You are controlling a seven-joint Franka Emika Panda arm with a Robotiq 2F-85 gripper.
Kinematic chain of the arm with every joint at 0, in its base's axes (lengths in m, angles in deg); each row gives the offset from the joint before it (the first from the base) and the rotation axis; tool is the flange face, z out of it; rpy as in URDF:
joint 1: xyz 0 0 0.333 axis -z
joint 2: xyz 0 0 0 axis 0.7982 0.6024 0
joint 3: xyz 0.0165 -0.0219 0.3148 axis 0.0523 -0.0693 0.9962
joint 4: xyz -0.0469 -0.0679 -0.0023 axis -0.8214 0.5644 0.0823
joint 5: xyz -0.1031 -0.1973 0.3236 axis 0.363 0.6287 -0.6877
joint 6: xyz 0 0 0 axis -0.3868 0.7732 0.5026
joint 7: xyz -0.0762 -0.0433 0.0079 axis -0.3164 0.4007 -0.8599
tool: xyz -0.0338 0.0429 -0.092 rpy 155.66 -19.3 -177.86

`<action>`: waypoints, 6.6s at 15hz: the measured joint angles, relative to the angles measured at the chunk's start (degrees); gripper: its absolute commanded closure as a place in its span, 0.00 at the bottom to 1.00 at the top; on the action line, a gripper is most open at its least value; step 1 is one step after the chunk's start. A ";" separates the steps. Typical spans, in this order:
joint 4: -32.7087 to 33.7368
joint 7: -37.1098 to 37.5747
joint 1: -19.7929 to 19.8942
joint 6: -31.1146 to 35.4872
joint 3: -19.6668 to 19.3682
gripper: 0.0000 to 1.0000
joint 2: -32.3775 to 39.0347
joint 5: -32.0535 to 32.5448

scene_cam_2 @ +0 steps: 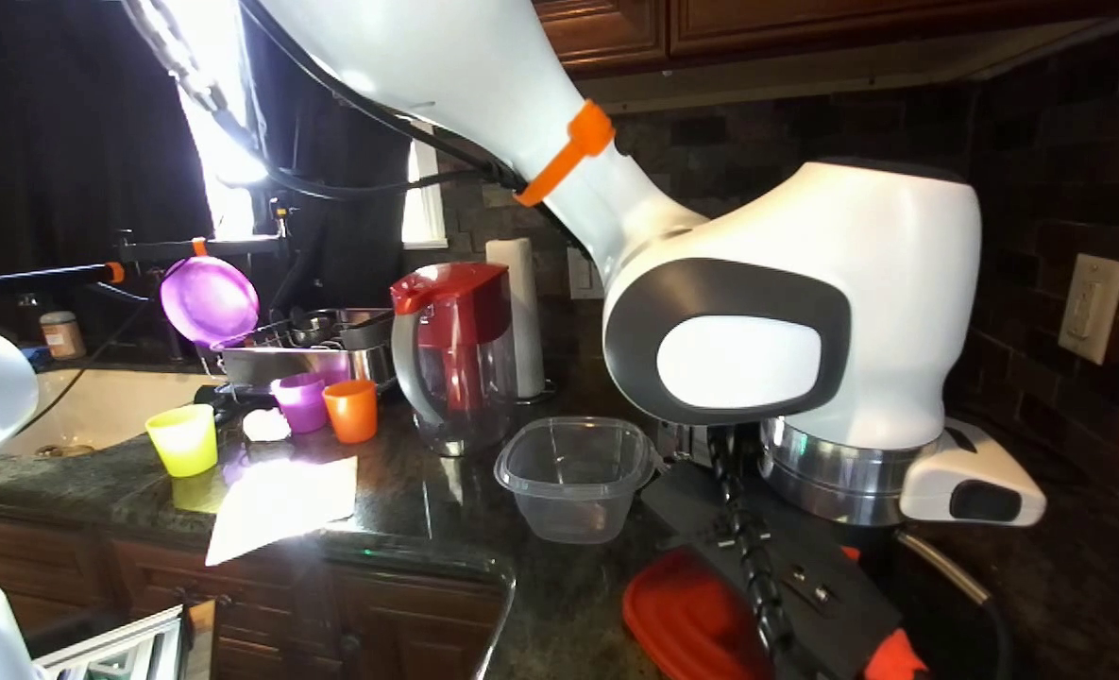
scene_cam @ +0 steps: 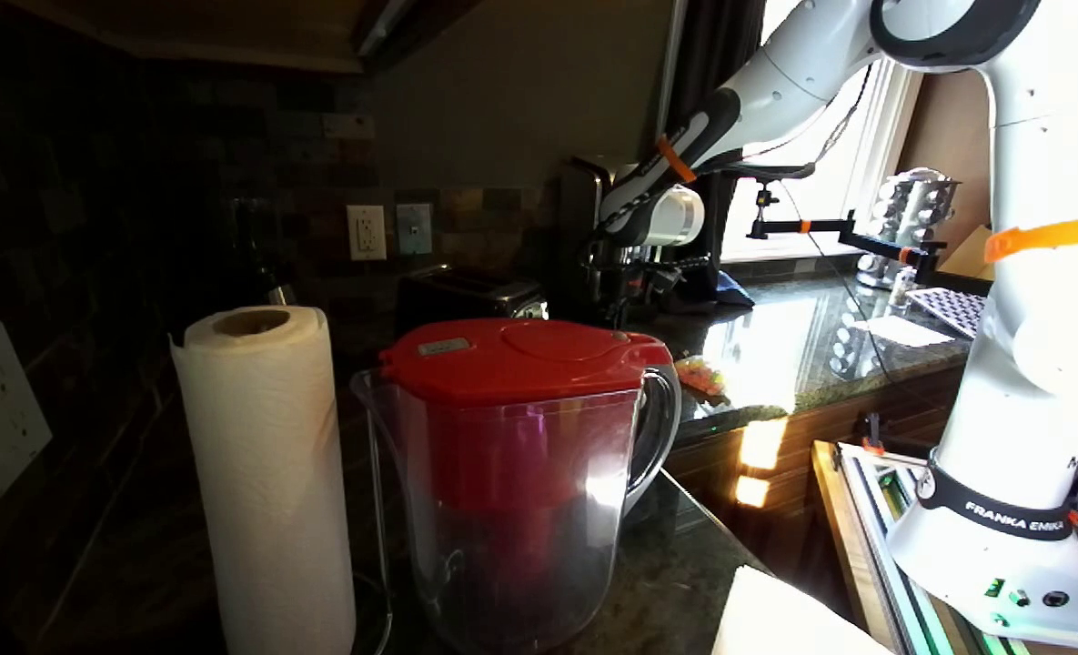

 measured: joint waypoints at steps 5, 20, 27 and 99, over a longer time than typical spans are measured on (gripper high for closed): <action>-0.17 -0.27 0.00 -0.53 0.00 0.98 -1.02 0.34; -6.06 -2.70 -0.03 -10.36 -2.43 0.98 -13.90 10.28; -13.61 -0.85 -2.03 -11.42 -2.44 0.98 -24.18 11.18; -26.83 61.29 -11.24 -2.26 11.45 0.00 -34.28 5.38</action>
